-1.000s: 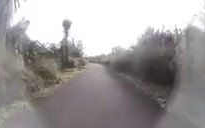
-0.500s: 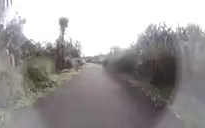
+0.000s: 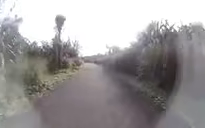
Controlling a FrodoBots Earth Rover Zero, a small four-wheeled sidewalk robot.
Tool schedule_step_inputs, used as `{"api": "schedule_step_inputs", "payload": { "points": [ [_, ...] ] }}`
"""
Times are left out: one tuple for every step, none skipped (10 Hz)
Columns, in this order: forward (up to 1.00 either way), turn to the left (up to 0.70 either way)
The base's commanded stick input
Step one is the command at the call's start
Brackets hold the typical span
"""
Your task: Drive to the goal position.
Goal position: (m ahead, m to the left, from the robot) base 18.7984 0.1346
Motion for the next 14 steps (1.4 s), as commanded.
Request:
{"api": "schedule_step_inputs", "payload": {
  "points": [
    [0.7, 0.0],
    [0.7, 0.0],
    [0.7, 0.0],
    [0.7, 0.0],
    [0.7, 0.0],
    [0.7, 0.0],
    [0.7, 0.0],
    [0.7, -0.03],
    [0.7, -0.12],
    [0.7, -0.28],
    [0.7, -0.35],
    [0.7, -0.35],
    [0.7, -0.32],
    [0.7, 0.0]
  ]
}}
